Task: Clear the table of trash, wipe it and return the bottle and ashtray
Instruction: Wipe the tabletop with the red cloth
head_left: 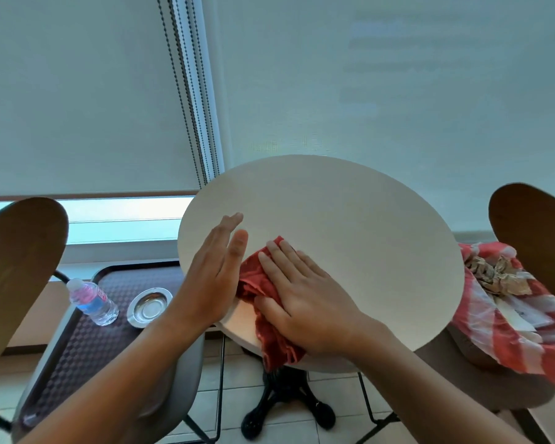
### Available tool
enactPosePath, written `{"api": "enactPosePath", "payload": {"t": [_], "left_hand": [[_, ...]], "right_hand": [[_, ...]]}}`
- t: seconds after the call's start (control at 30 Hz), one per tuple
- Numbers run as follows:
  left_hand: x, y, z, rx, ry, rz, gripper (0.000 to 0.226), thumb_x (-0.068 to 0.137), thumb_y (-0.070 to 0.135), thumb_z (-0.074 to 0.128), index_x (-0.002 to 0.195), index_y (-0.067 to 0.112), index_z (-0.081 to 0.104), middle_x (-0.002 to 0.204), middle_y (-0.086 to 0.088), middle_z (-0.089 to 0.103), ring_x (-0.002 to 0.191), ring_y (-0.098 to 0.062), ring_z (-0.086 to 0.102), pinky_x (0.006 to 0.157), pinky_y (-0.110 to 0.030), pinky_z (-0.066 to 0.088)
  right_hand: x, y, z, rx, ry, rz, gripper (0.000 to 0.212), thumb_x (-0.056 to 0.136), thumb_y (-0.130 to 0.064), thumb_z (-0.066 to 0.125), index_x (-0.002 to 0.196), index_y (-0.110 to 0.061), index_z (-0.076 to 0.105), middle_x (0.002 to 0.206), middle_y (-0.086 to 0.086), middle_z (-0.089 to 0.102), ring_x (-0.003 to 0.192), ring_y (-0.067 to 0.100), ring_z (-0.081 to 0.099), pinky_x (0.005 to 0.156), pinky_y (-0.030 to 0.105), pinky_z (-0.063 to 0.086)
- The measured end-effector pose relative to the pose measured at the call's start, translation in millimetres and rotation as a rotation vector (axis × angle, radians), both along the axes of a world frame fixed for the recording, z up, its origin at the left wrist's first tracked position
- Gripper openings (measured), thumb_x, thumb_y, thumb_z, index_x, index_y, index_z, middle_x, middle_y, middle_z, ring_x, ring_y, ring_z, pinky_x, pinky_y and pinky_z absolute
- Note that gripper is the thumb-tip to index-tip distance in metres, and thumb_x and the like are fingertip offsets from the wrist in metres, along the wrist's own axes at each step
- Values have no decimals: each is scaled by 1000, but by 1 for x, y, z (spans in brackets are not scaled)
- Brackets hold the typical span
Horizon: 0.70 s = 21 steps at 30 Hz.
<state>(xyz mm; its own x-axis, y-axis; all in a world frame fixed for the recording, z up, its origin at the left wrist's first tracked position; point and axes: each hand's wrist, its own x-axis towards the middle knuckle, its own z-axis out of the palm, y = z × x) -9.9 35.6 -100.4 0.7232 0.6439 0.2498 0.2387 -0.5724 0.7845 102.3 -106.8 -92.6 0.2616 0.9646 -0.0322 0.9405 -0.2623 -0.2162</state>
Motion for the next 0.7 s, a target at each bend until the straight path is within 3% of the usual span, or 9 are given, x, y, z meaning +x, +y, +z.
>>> {"api": "enactPosePath", "payload": {"t": [0.17,0.33,0.4,0.53,0.7], "left_hand": [[9,-6,0,203,129,-99,69,96,68,16,152,30,29,160,10,29,147,6,10,123,-30,13],[26,-5,4,410,270,-193,68,97,67,15,154,30,25,162,12,24,146,10,-1,116,-16,-1],[33,0,4,385,266,-160,69,96,67,16,153,30,28,161,12,25,144,11,0,115,-14,-1],[35,11,1,179,158,-16,67,95,69,19,149,32,38,156,15,34,143,9,16,113,-16,13],[32,11,-1,82,101,63,61,98,63,23,148,32,40,141,28,34,140,13,20,100,6,6]], "right_hand": [[3,-36,0,-29,11,-220,69,100,-53,8,158,-22,-14,163,-4,-26,146,6,-31,124,32,-12],[27,-59,-2,-56,24,-527,74,101,-55,10,156,-16,-20,162,3,-30,147,14,-31,124,36,-12],[45,-64,-2,-49,43,-617,76,101,-55,13,157,-15,-19,163,4,-29,148,16,-30,124,36,-12],[95,-59,-4,-29,68,-724,77,101,-54,17,159,-13,-12,166,6,-22,152,18,-22,124,36,-10],[145,-18,-6,-9,56,-683,77,102,-56,16,160,-9,-1,167,16,-9,155,26,-11,126,41,-3]]}}
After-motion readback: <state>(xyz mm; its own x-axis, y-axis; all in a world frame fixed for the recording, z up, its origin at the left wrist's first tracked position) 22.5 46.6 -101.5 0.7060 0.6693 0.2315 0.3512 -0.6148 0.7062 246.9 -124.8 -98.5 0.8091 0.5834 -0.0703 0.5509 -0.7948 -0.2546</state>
